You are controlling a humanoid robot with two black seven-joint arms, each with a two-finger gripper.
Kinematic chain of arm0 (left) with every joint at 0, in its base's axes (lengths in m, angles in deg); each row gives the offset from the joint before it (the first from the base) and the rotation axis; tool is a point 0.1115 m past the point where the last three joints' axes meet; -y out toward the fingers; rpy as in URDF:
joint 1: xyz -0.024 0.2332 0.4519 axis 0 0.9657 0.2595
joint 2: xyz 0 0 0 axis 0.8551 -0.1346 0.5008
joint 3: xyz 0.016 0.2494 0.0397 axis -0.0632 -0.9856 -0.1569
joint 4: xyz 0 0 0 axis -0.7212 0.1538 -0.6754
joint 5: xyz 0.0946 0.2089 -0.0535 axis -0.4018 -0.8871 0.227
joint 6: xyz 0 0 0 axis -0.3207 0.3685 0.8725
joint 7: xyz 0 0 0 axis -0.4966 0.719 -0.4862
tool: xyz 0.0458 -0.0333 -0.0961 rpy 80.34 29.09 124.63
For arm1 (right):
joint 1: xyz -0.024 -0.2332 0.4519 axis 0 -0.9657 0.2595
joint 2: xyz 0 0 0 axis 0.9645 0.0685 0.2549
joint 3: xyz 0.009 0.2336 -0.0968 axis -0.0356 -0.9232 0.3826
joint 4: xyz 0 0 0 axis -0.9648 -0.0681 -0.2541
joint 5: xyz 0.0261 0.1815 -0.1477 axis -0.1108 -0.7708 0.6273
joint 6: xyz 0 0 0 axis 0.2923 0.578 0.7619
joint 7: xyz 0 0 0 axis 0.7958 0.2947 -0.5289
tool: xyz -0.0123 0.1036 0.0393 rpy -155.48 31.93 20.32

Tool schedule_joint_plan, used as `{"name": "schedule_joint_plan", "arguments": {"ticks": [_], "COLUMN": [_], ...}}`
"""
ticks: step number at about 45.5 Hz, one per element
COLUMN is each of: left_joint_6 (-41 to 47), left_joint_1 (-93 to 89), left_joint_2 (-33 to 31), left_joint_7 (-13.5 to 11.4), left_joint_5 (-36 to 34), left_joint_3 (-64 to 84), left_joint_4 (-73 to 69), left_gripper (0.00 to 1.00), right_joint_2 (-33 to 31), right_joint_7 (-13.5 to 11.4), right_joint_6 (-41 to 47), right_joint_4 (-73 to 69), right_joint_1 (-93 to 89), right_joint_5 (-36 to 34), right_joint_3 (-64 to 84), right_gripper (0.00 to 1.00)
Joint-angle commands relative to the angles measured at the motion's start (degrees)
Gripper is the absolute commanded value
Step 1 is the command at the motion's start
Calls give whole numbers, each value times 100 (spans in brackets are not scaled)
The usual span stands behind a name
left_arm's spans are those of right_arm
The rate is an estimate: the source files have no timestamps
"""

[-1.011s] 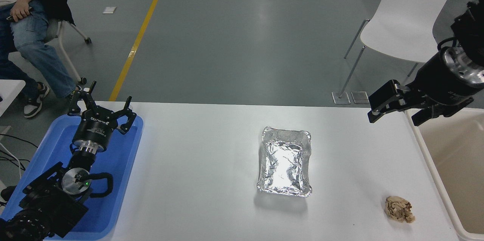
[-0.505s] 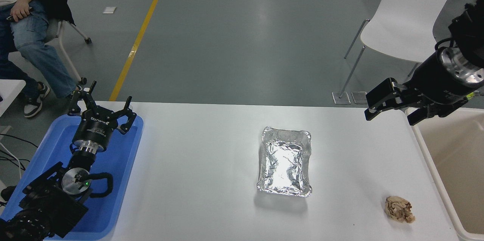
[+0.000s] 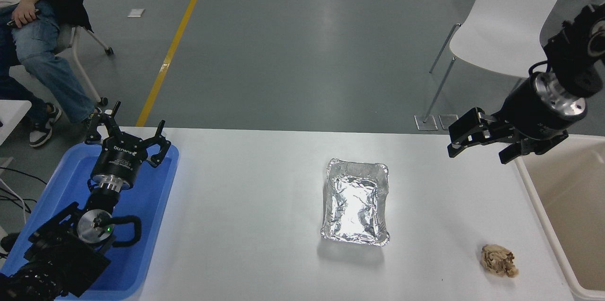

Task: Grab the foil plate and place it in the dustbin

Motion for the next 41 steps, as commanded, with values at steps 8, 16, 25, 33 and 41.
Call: {"name": "schedule_joint_plan", "arguments": {"ticks": [8, 16, 25, 33, 41], "left_joint_6": [0, 0, 0, 0, 0], "left_joint_1": [0, 0, 0, 0, 0], "left_joint_2": [0, 0, 0, -9, 0], "left_joint_7": [-1, -1, -1, -1, -1], "left_joint_5": [-1, -1, -1, -1, -1], "left_joint_3": [0, 0, 0, 0, 0], "left_joint_4": [-1, -1, -1, 8, -1], "left_gripper": [100, 100, 100, 100, 100], "right_joint_2": [1040, 1312, 1550, 1567, 1567], "right_joint_7": [-1, -1, -1, -1, -1], "right_joint_6": [-1533, -1770, -2280, -2632, -2808], "right_joint_4": [849, 1244, 1657, 1825, 1834], "right_joint_1": [-1784, -2522, -3103, -3419, -3507], "right_joint_5": [13, 31, 39, 48, 48], "right_joint_3": [-409, -805, -805, -779, -735], "right_gripper": [100, 100, 100, 100, 100]}}
